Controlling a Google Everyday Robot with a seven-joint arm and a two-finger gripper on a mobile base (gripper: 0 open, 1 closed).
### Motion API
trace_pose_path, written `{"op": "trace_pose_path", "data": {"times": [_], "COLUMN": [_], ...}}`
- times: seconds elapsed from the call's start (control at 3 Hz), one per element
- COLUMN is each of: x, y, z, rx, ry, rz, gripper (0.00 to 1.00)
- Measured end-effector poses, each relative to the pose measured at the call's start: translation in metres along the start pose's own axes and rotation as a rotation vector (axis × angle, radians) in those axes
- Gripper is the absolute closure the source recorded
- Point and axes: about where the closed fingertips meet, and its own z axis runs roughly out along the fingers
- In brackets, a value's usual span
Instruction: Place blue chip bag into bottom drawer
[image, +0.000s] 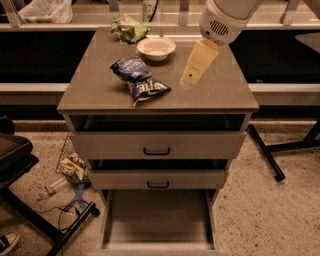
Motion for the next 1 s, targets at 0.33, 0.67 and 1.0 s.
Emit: {"op": "trace_pose_path", "data": {"times": [0.33,0.67,1.0], "x": [-0.028,-0.076,-0.104], "y": [-0.004,-0.011,-0.014], "z": [0.031,0.077,0.114], "rx": [-0.034,-0.087,-0.124], "ry": [-0.045,-0.121,-0.17], "rz": [0.028,0.038,0.04], "gripper": [0.0,0.0,0.0]}}
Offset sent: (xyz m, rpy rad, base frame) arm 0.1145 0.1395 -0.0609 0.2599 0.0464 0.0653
